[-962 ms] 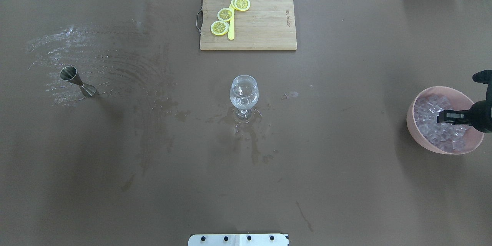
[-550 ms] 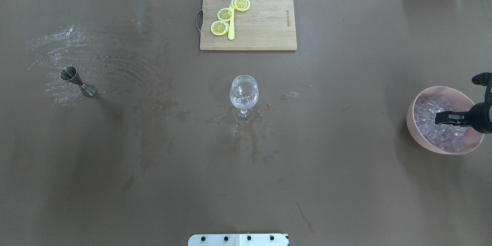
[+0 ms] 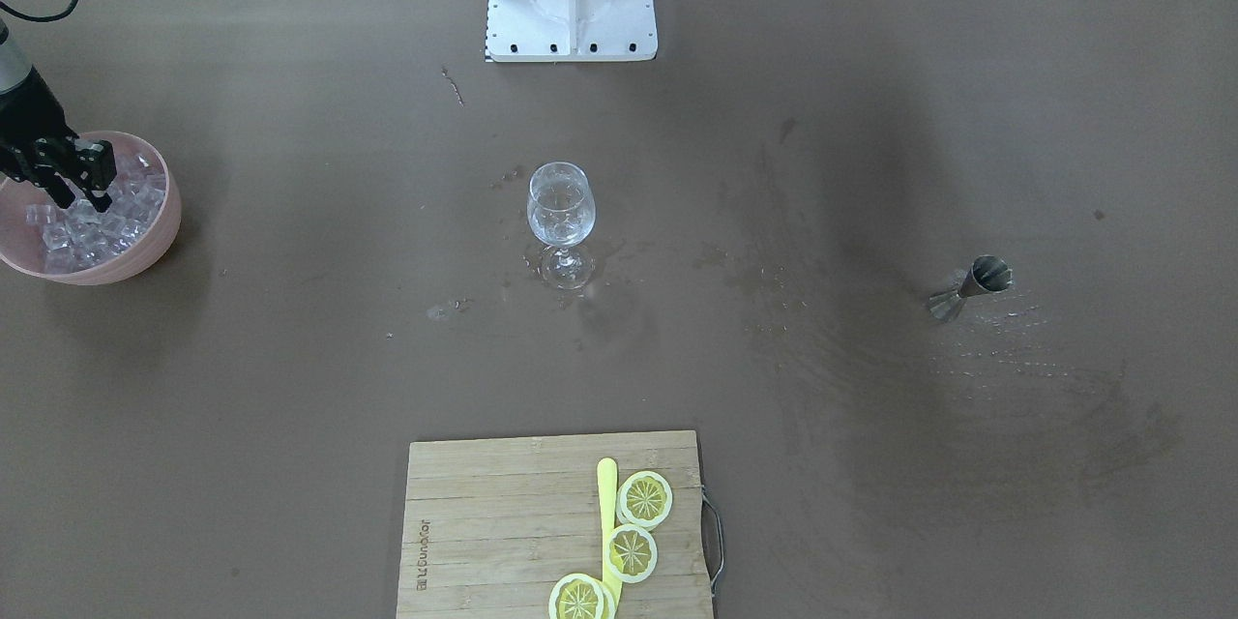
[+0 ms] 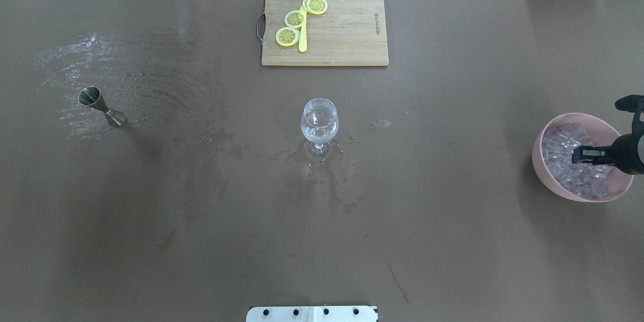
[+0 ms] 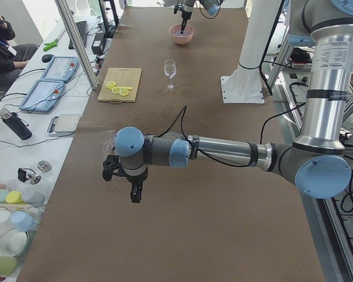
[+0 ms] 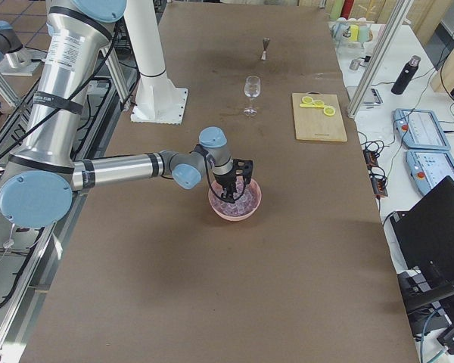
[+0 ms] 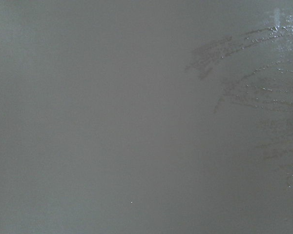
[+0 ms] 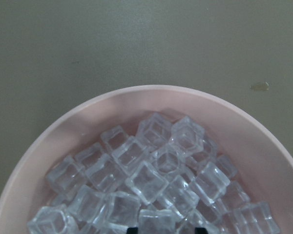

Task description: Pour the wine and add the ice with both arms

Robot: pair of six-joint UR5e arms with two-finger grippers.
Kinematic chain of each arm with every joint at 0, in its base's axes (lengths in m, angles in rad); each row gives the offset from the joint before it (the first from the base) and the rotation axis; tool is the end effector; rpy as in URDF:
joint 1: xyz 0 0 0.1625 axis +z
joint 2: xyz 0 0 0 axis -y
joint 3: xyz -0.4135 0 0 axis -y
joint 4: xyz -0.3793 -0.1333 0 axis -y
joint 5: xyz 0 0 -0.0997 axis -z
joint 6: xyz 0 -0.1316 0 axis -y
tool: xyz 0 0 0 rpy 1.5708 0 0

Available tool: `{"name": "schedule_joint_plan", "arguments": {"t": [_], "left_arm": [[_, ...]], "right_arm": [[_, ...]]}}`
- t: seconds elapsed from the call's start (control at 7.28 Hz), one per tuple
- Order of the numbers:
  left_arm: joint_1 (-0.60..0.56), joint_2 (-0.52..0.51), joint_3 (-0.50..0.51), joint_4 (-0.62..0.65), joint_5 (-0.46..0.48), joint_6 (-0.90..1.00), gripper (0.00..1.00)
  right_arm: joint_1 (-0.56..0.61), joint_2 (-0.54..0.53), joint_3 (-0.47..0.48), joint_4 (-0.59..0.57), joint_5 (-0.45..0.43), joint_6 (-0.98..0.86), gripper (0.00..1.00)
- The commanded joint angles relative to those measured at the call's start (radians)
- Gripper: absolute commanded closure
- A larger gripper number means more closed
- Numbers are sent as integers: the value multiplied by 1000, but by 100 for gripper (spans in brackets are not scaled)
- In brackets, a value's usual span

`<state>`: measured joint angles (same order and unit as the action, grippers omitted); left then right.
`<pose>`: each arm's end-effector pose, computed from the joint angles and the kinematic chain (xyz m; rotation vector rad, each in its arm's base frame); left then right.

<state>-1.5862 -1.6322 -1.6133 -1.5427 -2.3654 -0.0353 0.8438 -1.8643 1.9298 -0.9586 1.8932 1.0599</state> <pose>-0.0472 -0.5084 0.6203 0.0639 0.7949 -0.0179 -0.2072 -0.3708 0.5682 0.1797 -0.7187 0.2083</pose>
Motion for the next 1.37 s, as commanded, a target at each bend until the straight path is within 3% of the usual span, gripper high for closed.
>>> {"name": "schedule_joint_plan", "arguments": {"t": [0.0,0.41,0.82,1.24], "left_arm": [[0,0,1,-1,0,0,2],[0,0,4,-1,0,0,2],[2,0,7,-2,0,2,2],[2,0,7,-1,-3,-3,2]], "right_arm": [[0,4,1,1,3,-1,99],[12,13,52,-3,10,-11,100],[60,48,177,4,24,-46,100],[67,238,196,-59,36,-25,100]]}}
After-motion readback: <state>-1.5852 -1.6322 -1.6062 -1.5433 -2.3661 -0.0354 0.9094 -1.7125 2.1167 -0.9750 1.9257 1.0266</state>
